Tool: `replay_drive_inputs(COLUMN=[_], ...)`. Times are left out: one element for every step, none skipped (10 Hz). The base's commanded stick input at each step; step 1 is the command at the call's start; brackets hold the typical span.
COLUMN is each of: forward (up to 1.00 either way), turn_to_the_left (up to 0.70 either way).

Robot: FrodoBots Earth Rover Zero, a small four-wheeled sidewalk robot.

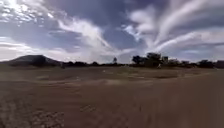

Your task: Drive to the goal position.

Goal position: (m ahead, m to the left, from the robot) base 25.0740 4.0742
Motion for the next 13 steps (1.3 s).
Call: replay_drive_inputs(forward=[1.0,1.0,1.0,1.0,1.0,1.0,1.0,1.0,1.0,1.0,1.0,1.0,1.0], turn_to_the_left=[0.0,0.0,0.0,0.0,0.0,0.0,0.0,0.0,0.0,0.0,0.0,0.0,0.0])
